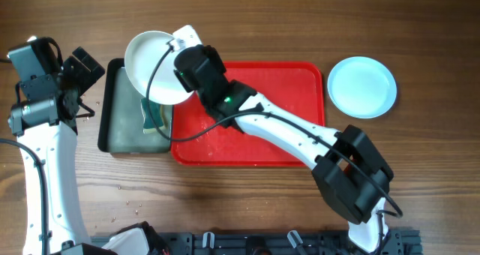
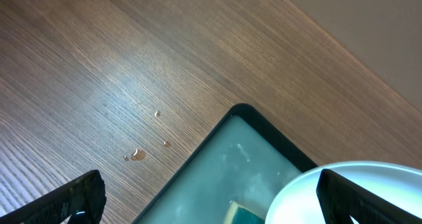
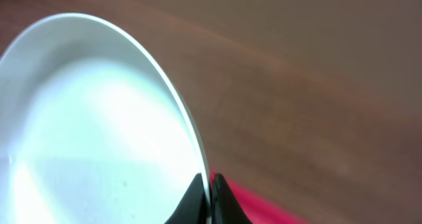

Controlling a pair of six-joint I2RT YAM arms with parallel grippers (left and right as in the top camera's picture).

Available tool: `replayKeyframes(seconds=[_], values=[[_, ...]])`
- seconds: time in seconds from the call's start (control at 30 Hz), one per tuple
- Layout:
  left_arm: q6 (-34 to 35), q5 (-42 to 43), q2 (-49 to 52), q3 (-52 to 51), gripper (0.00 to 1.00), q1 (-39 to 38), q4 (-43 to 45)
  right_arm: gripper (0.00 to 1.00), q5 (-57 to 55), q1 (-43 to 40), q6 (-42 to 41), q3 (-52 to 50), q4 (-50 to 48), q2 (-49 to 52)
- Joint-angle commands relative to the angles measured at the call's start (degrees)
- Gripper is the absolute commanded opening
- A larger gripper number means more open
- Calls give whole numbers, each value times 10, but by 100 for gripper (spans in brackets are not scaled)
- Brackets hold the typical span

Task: Clean dirty plates on tray and stack at the side
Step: 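Lift the white plate with the right gripper and tilt it over the black tray, then carry the white plate right and set it on the teal plates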

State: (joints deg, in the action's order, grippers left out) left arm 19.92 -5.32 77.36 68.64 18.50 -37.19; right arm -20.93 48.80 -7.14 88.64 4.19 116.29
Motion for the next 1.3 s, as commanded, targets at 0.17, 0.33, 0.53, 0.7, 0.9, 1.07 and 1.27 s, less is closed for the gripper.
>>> replayKeyframes(seconds=[0.17, 0.33, 0.53, 0.7, 0.9, 1.07, 1.27], values=[[7, -3, 2, 4, 100, 4, 1, 4, 181, -32, -185, 7, 77, -20], [7, -3, 2, 4, 100, 4, 1, 4, 301, -94, -183, 7, 199, -103], [7, -3, 2, 4, 100, 4, 1, 4, 298, -238, -164, 7, 379, -168], [7, -3, 2, 4, 100, 4, 1, 4, 297, -397, -119, 7, 506, -176], [7, -3, 2, 4, 100, 4, 1, 4, 275, -549, -96, 0, 539, -176], [7, -3, 2, 4, 100, 4, 1, 4, 175, -622, -129, -19, 531, -172], [7, -3, 2, 4, 100, 4, 1, 4, 153, -646, -171, -130, 421, -171]])
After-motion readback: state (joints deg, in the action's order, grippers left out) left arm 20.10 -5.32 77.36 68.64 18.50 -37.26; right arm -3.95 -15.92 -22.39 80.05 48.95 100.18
